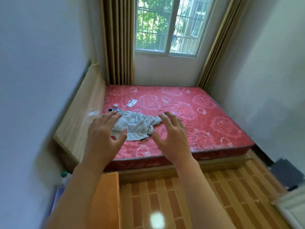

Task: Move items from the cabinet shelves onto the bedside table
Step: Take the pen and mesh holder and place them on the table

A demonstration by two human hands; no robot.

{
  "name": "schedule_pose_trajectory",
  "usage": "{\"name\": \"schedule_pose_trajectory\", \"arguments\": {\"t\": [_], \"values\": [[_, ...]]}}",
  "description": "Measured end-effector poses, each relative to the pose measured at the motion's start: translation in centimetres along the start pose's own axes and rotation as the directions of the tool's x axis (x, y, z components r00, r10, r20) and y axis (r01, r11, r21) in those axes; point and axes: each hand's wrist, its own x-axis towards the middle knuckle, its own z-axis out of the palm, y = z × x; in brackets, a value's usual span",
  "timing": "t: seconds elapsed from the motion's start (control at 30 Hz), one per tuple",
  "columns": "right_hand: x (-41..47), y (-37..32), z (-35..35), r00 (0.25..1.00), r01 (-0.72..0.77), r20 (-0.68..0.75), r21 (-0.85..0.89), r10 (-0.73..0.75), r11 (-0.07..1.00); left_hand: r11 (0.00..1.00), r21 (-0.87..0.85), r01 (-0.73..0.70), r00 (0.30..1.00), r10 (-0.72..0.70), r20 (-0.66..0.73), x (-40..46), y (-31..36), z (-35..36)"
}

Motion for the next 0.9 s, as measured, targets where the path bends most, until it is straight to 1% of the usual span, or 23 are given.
{"name": "schedule_pose_trajectory", "arguments": {"t": [0.13, 0.33, 0.5, 0.67, 0.9], "values": [[-1.6, 2.6, -6.7, 0.991, -0.068, -0.119, -0.065, 0.060, 0.996, 0.985, -0.081, -0.155, 0.988, 0.154, -0.017, 2.6, 6.7, 1.6], [-4.3, 8.2, -16.8, 0.944, -0.178, -0.301, -0.128, 0.133, 0.976, 0.922, -0.158, -0.353, 0.936, 0.350, -0.048, 5.5, 17.1, 5.3], [-7.1, 13.8, -25.2, 0.902, -0.242, -0.403, -0.184, 0.151, 0.953, 0.876, -0.240, -0.418, 0.908, 0.412, -0.079, 6.3, 26.8, 9.4], [-10.1, 20.0, -34.2, 0.862, -0.317, -0.477, -0.244, 0.171, 0.916, 0.825, -0.332, -0.457, 0.883, 0.465, -0.060, 6.4, 38.1, 13.7], [-14.4, 27.3, -45.1, 0.816, -0.375, -0.564, -0.342, 0.131, 0.862, 0.743, -0.440, -0.505, 0.849, 0.520, -0.096, 6.6, 51.1, 19.1]]}}
